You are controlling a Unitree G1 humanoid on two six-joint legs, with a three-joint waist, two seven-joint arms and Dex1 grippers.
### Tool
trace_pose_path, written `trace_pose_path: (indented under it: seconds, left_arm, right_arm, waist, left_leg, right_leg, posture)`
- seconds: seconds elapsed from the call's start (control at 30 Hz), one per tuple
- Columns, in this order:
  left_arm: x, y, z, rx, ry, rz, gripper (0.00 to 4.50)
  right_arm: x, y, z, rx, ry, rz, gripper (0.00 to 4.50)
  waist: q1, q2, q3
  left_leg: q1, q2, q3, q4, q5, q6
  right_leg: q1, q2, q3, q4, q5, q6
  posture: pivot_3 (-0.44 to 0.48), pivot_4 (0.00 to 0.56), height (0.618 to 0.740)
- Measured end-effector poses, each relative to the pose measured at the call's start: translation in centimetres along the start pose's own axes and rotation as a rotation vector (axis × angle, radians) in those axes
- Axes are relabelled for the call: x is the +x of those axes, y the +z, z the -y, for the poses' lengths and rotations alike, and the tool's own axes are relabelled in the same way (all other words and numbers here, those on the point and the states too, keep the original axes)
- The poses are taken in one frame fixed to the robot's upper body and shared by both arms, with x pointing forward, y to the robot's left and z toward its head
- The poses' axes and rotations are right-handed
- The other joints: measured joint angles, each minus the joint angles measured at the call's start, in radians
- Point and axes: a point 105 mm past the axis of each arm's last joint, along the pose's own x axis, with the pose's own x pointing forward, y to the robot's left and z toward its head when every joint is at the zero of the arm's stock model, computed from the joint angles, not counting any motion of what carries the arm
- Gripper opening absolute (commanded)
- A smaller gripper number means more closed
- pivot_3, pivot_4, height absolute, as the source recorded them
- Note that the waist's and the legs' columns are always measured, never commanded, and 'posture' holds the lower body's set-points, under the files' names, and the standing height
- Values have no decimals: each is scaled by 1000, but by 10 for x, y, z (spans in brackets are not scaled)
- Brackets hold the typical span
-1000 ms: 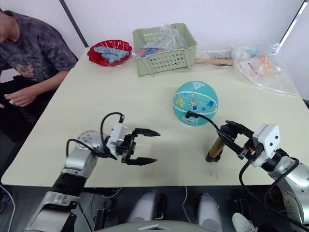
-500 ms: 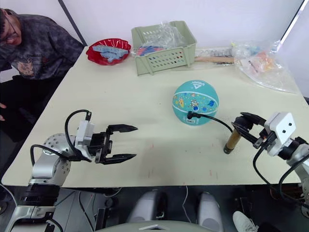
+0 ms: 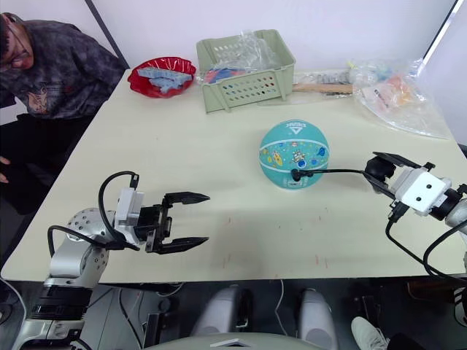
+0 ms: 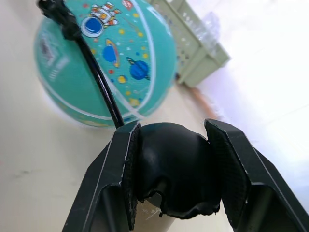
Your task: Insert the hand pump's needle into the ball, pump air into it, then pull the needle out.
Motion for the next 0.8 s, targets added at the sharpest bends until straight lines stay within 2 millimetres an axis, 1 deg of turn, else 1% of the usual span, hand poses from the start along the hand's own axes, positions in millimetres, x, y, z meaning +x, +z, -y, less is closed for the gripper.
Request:
trace_pose_path:
  seconds: [0.07,0.2,0.33,0.43,0.67,0.7,0.8]
  left_arm:
    - [2,1,2,6,-8,2,4500]
    - [6,4,1,6,-10,10,4500]
    - [8,4,0,4,-4,11,4500]
    - [10,3,-1,-9,6,10,4500]
    - [13,5,-4,-32,42,16,4500]
    - [13,5,-6,-32,54,9,4500]
    - [13,4,-8,-36,85,6,4500]
  right_arm:
    - [0,-3,-4,-62,13,-8,1595]
    - [6,-6,-20,-162,74,7,1595]
    - [15,-4,-35,-287,129,44,1595]
    - [20,-3,-46,-371,164,63,1595]
    - [23,-9,-68,-451,215,76,1595]
    - [24,-12,-74,-473,220,77,1595]
    - [25,-13,-82,-490,224,92,1595]
  waist:
    - [0,0,0]
    - [-2,0,0]
    - [-3,0,0]
    - [-2,-2,2]
    - [-4,-3,3]
    - [-4,-4,3]
    - [-6,-4,3]
  left_leg:
    - [0,0,0,0,0,0]
    - [1,0,1,0,1,-1]
    - [1,1,2,0,1,-2]
    - [0,0,5,0,2,-4]
    - [1,1,6,0,5,-8]
    - [1,1,6,0,5,-8]
    - [1,1,6,0,6,-9]
  right_leg:
    - [0,0,0,0,0,0]
    - [0,1,1,0,0,0]
    - [-1,1,3,2,0,0]
    - [-7,1,7,9,0,0]
    - [-11,2,9,15,0,0]
    - [-11,3,10,15,-1,-2]
    - [-11,3,10,16,-1,-4]
  posture:
    - [0,150,738]
    - [0,150,738]
    - [0,150,738]
    - [0,150,738]
    - [0,150,738]
    - [0,150,738]
    - [0,150,738]
